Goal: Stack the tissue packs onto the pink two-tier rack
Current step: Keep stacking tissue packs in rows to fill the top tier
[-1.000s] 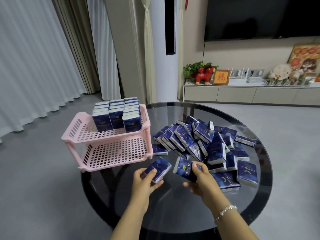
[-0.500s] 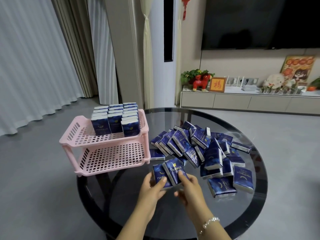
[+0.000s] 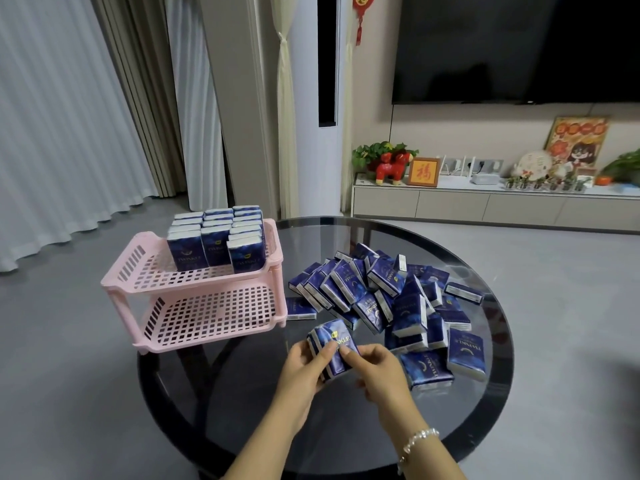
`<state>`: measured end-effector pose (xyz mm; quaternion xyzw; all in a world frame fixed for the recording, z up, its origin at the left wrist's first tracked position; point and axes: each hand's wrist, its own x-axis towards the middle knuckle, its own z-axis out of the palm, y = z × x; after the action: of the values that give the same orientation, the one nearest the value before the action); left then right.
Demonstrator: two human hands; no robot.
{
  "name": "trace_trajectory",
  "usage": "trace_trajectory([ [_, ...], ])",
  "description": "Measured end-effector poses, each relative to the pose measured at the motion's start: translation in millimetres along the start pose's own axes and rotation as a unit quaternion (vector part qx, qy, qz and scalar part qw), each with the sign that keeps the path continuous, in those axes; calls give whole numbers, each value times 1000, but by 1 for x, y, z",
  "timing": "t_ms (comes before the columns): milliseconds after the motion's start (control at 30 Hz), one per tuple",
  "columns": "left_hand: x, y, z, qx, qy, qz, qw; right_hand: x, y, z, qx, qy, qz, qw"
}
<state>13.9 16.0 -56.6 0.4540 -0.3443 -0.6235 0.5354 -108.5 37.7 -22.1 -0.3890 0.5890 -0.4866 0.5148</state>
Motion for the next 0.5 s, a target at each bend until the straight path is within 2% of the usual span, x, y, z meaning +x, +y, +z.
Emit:
trace_trajectory([
  [133, 6, -2, 10, 7, 34, 22, 999, 3, 0, -18, -29, 40, -39, 998],
  [233, 15, -1, 13, 11, 42, 22, 999, 9, -4, -37, -54, 119, -106, 986],
  [333, 22, -2, 17, 8, 47, 17, 999, 19, -13, -57, -113, 209, -168, 957],
  [400, 26, -3, 19, 8, 49, 13, 999, 30, -17, -67, -185, 254, -171, 934],
  [500, 31, -5, 19, 14, 47, 11, 999, 46, -19, -75, -312, 286, -122, 898],
])
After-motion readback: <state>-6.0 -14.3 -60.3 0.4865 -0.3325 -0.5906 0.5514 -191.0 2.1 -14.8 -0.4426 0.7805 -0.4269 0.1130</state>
